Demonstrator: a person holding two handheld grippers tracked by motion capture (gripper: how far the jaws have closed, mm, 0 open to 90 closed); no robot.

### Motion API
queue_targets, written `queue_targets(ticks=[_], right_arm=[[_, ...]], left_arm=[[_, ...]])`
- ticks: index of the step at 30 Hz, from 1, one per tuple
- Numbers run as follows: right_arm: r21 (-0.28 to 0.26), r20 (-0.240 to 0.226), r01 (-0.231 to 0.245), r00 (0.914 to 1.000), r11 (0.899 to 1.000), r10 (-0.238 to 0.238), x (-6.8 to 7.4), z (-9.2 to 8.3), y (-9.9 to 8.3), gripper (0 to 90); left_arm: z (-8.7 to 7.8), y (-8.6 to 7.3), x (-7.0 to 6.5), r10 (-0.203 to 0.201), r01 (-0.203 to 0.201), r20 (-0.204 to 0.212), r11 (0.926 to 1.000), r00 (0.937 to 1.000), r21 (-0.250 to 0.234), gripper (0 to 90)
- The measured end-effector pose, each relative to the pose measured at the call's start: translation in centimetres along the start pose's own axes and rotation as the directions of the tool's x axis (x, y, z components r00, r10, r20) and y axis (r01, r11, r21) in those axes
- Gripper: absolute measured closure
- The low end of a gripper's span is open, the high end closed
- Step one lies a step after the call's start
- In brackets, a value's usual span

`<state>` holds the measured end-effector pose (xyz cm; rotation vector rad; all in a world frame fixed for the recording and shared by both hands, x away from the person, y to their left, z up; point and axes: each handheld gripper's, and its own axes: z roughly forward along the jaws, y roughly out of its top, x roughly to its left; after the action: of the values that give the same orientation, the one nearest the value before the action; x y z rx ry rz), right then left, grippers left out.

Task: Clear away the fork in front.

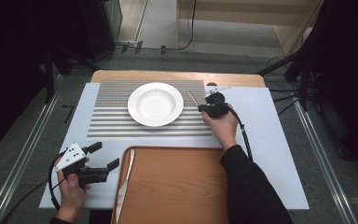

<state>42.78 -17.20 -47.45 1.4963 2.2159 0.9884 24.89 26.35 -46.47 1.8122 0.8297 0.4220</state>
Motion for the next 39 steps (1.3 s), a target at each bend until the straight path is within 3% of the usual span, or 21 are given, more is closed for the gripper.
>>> queue_targets(ticks=[5, 9, 16, 23, 30, 37, 39], right_arm=[[-0.040, -0.009, 0.022, 0.9997, 0.999, -0.023, 0.4, -1.0, -0.5, 84.5], [-0.071, -0.035, 0.033, 0.9988, 0.997, -0.035, 1.0, -1.7, -0.9, 84.4], [-0.108, -0.070, 0.057, 0.9955, 0.993, -0.065, 2.3, -3.0, -1.6, 84.4], [-0.153, -0.110, 0.069, 0.9902, 0.986, -0.086, 3.6, -4.6, -2.5, 84.4], [-0.200, -0.140, 0.077, 0.9844, 0.977, -0.107, 4.4, -6.3, -3.4, 84.4], [-0.235, -0.167, 0.089, 0.9773, 0.968, -0.130, 5.2, -7.6, -4.6, 84.4], [-0.245, -0.174, 0.086, 0.9759, 0.966, -0.131, 5.4, -7.9, -5.0, 84.4]], left_arm=[[0.4, 0.8, -0.5, -0.002, 0.003, 0.019, 0.9999, 0.9998, -0.012, 7.0], [0.6, 1.7, -0.7, 0.012, -0.012, 0.007, 0.9997, 0.9999, -0.023, 7.0], [1.5, 3.1, -1.1, 0.001, 0.000, 0.020, 0.9986, 0.9998, -0.054, 7.0], [3.0, 3.9, -1.6, -0.030, 0.032, 0.050, 0.9987, 0.9983, -0.038, 7.0], [4.1, 4.7, -2.6, -0.028, 0.033, 0.097, 0.9983, 0.9949, -0.049, 6.9], [5.5, 5.3, -3.4, -0.049, 0.052, 0.132, 0.9985, 0.9901, -0.020, 7.0], [5.8, 5.4, -3.6, -0.056, 0.058, 0.115, 0.9981, 0.9918, -0.018, 14.3]])
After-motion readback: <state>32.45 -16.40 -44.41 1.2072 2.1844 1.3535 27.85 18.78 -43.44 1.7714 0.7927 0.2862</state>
